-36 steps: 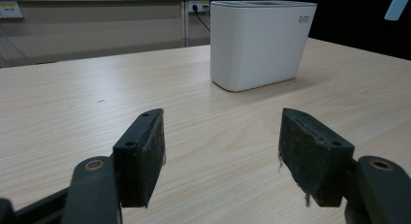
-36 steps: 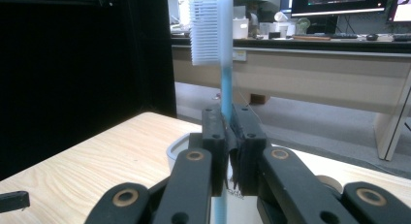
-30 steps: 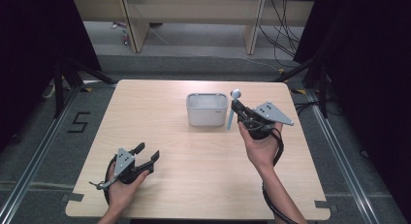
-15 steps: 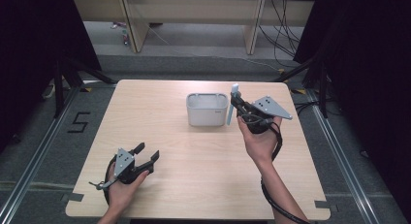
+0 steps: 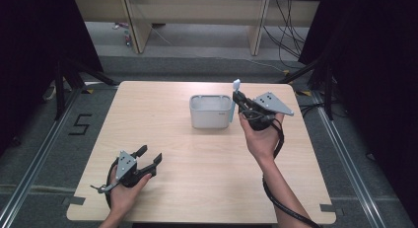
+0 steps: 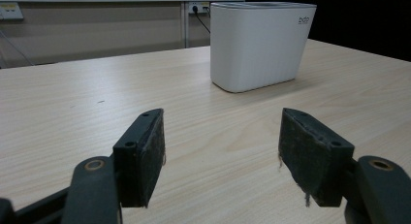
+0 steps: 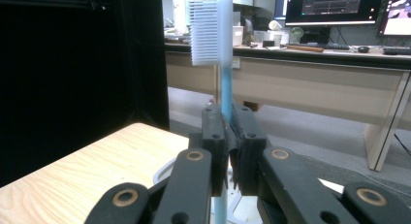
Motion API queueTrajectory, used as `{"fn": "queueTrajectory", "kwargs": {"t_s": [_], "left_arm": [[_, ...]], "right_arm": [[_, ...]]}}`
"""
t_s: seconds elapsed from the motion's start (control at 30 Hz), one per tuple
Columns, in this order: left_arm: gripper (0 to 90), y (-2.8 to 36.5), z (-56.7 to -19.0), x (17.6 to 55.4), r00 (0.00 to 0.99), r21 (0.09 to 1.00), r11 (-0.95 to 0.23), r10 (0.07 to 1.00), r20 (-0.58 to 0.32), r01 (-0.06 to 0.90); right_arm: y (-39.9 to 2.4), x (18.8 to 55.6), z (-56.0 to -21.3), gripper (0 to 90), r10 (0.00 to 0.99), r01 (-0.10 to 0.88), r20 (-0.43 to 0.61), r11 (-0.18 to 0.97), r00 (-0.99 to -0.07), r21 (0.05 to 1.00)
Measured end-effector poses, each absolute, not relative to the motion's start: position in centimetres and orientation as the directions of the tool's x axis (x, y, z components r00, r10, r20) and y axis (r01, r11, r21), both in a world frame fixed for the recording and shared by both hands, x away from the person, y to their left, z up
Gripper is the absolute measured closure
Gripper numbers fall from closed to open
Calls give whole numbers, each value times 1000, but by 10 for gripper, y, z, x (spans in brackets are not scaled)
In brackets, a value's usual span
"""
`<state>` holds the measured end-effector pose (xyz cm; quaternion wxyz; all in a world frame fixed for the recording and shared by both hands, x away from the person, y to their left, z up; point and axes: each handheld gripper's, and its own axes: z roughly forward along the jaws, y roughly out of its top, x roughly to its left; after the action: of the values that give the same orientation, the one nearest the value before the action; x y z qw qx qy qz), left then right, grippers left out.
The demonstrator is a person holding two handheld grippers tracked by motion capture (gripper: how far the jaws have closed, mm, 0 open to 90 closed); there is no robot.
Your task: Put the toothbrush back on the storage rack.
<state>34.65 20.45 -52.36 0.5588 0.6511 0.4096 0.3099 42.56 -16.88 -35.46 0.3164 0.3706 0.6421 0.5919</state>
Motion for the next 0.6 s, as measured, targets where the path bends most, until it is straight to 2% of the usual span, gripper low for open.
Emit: {"fn": "queueTrajectory", "kwargs": {"t_s": [0.17,0.2,0.27,0.37,0.43,0.6], "left_arm": [[331,204,-524,346,473,981,-40,880,-54,188],[331,204,-524,346,472,981,-40,880,-54,187],[331,204,-524,346,472,981,-41,880,-54,188],[331,204,-524,346,473,981,-41,880,-54,187],[331,204,-524,346,472,981,-41,880,-53,188],[333,203,-524,346,474,982,-49,879,-45,184]], "right_arm": [[-168,431,-351,858,853,80,16,31,-521,996],[-167,430,-350,858,855,106,35,23,-517,994],[-168,433,-349,858,857,85,12,37,-515,996],[-166,433,-349,858,857,112,47,13,-513,994],[-166,436,-350,858,857,94,20,33,-514,995],[-164,439,-350,858,858,113,33,29,-512,993]]}}
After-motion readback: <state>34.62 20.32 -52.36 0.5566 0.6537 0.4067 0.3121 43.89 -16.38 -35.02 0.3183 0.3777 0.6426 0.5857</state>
